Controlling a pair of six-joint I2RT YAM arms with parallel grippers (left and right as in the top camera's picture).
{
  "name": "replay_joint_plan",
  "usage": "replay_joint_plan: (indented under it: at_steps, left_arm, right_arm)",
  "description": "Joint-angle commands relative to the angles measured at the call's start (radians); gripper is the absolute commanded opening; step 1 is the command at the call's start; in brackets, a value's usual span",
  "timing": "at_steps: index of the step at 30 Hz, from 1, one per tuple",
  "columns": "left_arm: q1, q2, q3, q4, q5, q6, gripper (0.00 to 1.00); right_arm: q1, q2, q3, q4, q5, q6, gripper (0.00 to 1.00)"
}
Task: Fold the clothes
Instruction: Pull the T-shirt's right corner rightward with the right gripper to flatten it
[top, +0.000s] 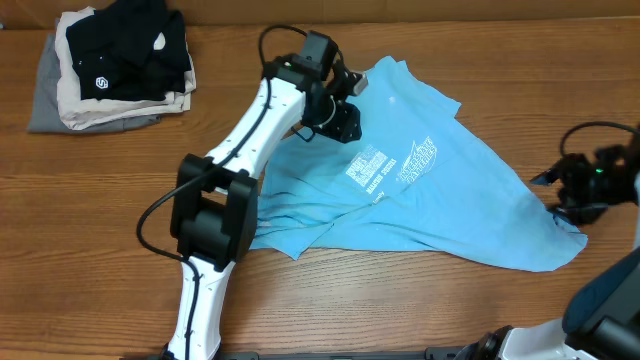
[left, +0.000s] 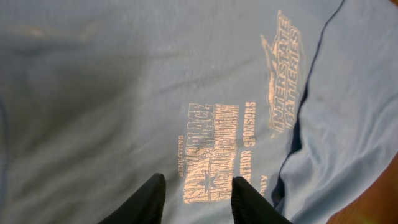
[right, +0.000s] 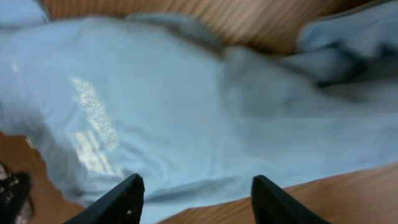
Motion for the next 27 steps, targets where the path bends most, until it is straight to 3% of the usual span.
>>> replay_joint_plan:
  at_steps: [1,7,13,17,24,27]
  left_arm:
    - [0.005,0.052,0.013,-0.002,0.004,0.021,0.26]
    - [0.015,0.125,0.013,0.018,0.014,0.016,0.04]
    - [0.056,0.182,0.013,0.036,0.004,0.011,0.04]
    - [0.095,0.206,0.013,0.092,-0.078,-0.060,0.04]
    - [0.224,0.224,0.013,0.101,-0.283,-0.172,0.04]
    - [0.290,0.224,0.013,0.100,-0.369,-0.220,0.04]
  right_arm:
    - [0.074,-0.022,-0.019,0.023,-0.046,-0.032,0.46]
    - [0.213,-0.022,-0.119,0.165,-0.032,0.084,0.36]
    - [0.272,-0.020,-0.173,0.246,0.032,0.126,0.37]
    - [0.277,-0.020,-0.177,0.215,0.029,0.127,0.50]
    - [0.277,-0.020,-0.177,0.195,0.029,0.126,0.57]
    - [0.277,-0.020,-0.177,0.197,0.029,0.126,0.69]
